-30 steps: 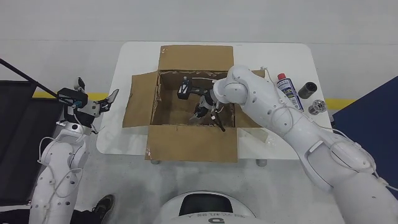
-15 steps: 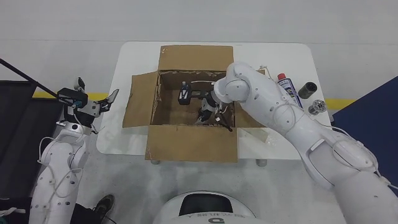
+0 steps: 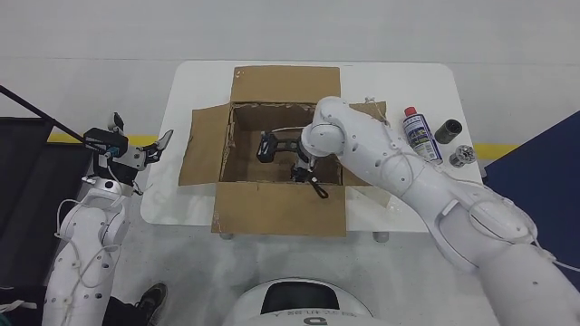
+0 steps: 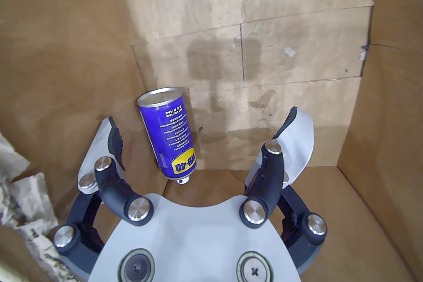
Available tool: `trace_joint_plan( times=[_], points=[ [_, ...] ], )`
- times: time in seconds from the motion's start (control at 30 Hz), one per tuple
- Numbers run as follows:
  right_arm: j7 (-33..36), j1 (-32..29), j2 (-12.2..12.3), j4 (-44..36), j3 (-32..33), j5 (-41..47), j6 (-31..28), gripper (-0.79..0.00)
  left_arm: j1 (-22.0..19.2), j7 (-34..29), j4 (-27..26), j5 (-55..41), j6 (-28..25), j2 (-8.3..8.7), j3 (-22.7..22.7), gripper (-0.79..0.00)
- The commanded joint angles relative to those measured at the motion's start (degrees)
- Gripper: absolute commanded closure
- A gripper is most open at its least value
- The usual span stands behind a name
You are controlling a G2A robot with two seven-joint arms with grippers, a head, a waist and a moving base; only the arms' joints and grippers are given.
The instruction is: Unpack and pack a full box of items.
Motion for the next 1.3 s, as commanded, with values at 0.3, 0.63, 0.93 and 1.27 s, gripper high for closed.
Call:
trace_joint_plan(
  times=[0.3,0.63,0.93,1.27],
  points=[
    [0.17,2.16,-5.72,10.27,-4.34,-1.50,6.57,-0.785,0.00,0.00,0.00,0.00,0.00,0.00,0.00,-0.785],
    [-4.92,3.46,-9.57,15.66,-5.31,-4.53,10.62,-0.369,0.00,0.00,0.00,0.00,0.00,0.00,0.00,-0.785],
    [-3.74,2.05,-9.91,17.84,-4.51,-3.58,8.87,-0.406,0.00,0.00,0.00,0.00,0.00,0.00,0.00,-0.785],
    [-5.17,0.31,-8.13,13.96,-2.30,-6.03,12.21,-0.711,0.00,0.00,0.00,0.00,0.00,0.00,0.00,-0.785]
  ],
)
